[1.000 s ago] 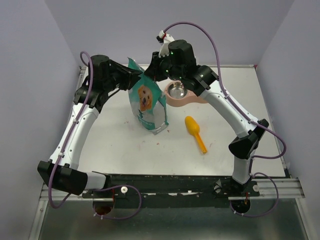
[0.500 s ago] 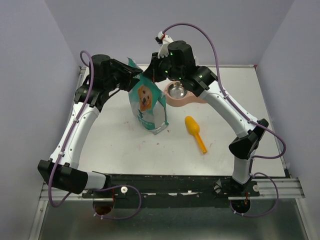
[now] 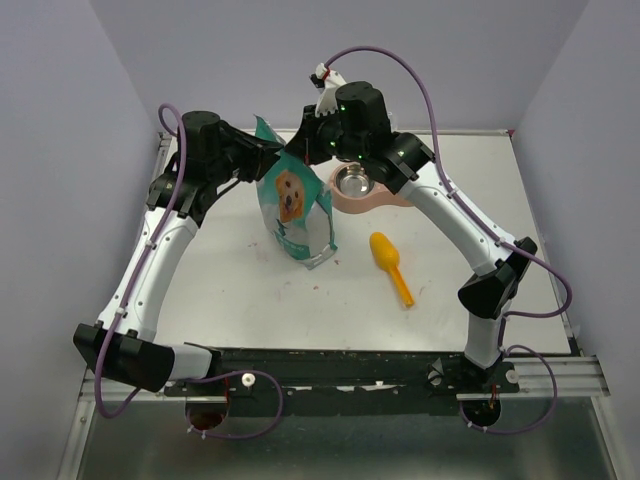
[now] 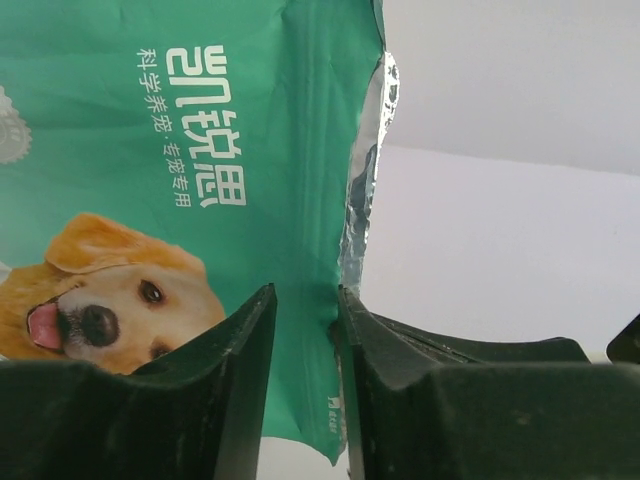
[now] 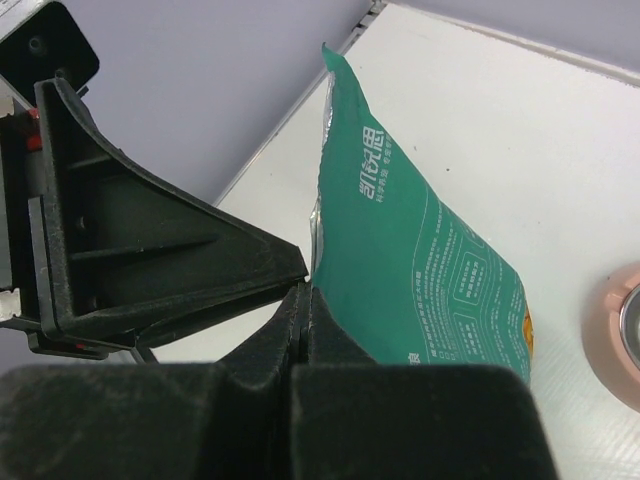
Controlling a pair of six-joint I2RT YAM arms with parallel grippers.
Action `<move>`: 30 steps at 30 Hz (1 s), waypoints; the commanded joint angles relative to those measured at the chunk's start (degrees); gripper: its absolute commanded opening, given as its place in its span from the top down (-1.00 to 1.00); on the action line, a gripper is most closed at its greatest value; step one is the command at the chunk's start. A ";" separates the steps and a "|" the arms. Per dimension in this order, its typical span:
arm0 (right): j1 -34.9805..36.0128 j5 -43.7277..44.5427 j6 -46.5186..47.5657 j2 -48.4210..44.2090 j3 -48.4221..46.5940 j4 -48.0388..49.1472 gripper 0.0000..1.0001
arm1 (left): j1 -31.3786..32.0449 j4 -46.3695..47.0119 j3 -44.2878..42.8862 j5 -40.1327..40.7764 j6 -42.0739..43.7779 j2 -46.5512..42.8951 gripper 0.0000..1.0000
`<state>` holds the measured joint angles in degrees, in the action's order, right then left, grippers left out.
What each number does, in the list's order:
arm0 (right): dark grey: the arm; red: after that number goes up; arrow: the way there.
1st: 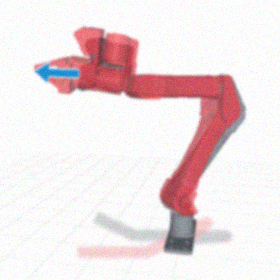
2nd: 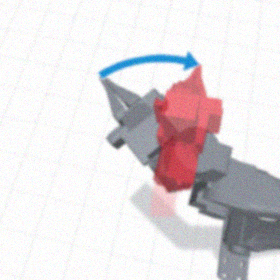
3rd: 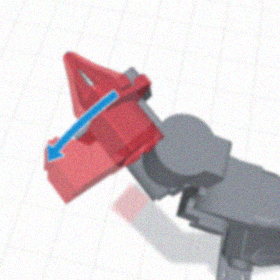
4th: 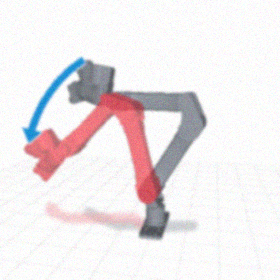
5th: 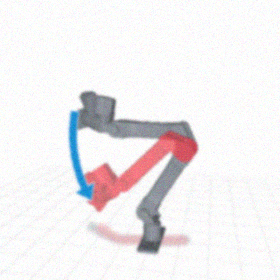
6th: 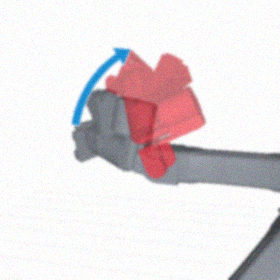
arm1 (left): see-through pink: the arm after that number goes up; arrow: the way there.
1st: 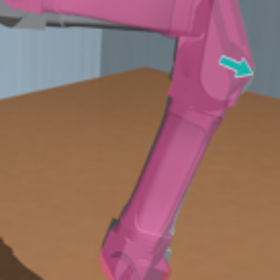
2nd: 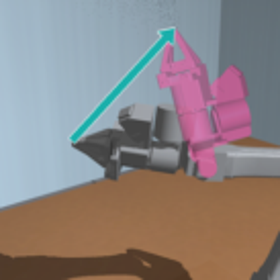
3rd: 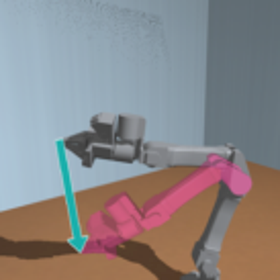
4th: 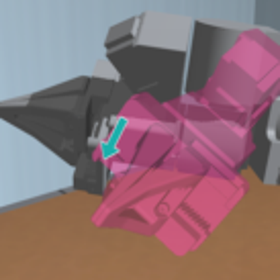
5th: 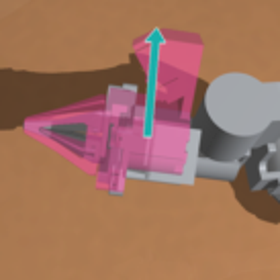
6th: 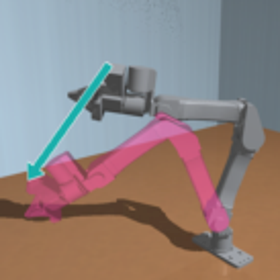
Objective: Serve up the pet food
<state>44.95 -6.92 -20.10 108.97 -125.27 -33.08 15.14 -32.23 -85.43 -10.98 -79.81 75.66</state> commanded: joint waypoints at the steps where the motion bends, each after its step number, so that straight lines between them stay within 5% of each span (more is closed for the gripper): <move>1: 0.49 -0.47 -0.38 -1.39 0.38 0.47 0.99 | 0.33 0.15 -0.79 0.26 -0.79 0.36 0.29; 7: 0.40 -1.43 -0.12 -1.21 -0.32 0.03 0.99 | 0.33 0.94 -0.62 -0.35 -0.87 1.16 0.31; 10: 0.49 -1.26 0.23 -1.13 -0.23 -0.40 0.99 | 0.60 0.59 -1.14 0.25 0.18 0.72 0.08; 15: 0.40 -1.70 0.32 -1.30 -0.23 -0.14 0.99 | 0.68 0.15 -1.58 2.81 0.27 -0.25 0.02; 30: 0.40 -2.05 0.85 -0.86 -1.02 -0.41 0.99 | 1.04 -1.61 -2.90 2.72 0.01 1.86 0.28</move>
<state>44.95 -7.31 -19.88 108.97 -125.27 -33.12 15.59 -32.80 -87.00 -9.61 -79.79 77.19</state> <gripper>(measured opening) 0.012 0.369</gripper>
